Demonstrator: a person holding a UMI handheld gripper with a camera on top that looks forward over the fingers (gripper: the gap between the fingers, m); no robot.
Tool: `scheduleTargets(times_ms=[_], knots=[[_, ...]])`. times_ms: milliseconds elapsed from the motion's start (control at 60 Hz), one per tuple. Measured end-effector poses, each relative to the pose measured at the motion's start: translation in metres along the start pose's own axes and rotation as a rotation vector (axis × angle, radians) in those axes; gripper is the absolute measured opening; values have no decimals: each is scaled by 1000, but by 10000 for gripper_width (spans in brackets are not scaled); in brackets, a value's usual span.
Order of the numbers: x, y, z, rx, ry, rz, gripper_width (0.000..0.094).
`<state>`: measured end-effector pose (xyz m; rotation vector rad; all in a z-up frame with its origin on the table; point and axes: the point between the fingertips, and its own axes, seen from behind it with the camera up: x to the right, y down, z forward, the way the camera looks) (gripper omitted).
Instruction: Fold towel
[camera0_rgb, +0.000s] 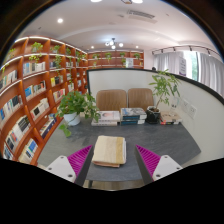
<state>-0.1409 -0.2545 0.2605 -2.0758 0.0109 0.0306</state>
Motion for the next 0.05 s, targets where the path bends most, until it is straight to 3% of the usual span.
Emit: scheduleTargets(times_ms=[50], knots=[[-2, 1, -3, 0, -2, 3, 827]])
